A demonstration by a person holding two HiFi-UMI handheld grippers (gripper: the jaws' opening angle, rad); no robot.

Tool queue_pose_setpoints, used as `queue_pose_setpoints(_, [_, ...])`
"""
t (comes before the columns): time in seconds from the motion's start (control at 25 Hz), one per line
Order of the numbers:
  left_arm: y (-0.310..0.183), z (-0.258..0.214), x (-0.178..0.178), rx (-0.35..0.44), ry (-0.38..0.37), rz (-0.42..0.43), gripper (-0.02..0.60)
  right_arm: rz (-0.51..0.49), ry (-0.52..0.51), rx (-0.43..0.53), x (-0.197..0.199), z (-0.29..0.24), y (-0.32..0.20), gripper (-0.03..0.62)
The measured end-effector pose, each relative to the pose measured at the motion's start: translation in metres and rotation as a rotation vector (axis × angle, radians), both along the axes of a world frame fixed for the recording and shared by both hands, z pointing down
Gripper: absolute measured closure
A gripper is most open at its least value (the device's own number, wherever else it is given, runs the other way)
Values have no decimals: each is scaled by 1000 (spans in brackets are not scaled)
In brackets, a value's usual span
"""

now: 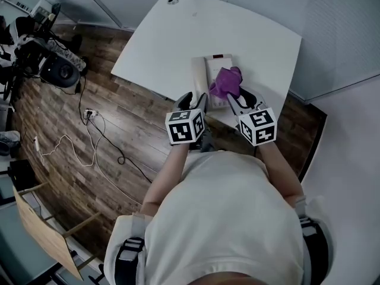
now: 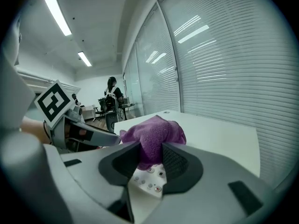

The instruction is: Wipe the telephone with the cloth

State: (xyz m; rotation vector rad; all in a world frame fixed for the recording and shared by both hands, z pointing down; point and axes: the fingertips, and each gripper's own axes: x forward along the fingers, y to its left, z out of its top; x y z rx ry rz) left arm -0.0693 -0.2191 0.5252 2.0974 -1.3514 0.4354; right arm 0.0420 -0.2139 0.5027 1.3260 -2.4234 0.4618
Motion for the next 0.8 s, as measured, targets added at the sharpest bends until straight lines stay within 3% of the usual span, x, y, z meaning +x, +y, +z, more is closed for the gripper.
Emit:
queue_pose_setpoints(0.16, [-23,5,9,2,-29,4,334,43,-10,10,10,-3,-17,448])
queue_pose_setpoints(0.8, [-69,41,20,-9,-196,-74,308,116,-49,12,23,-1,-41,449])
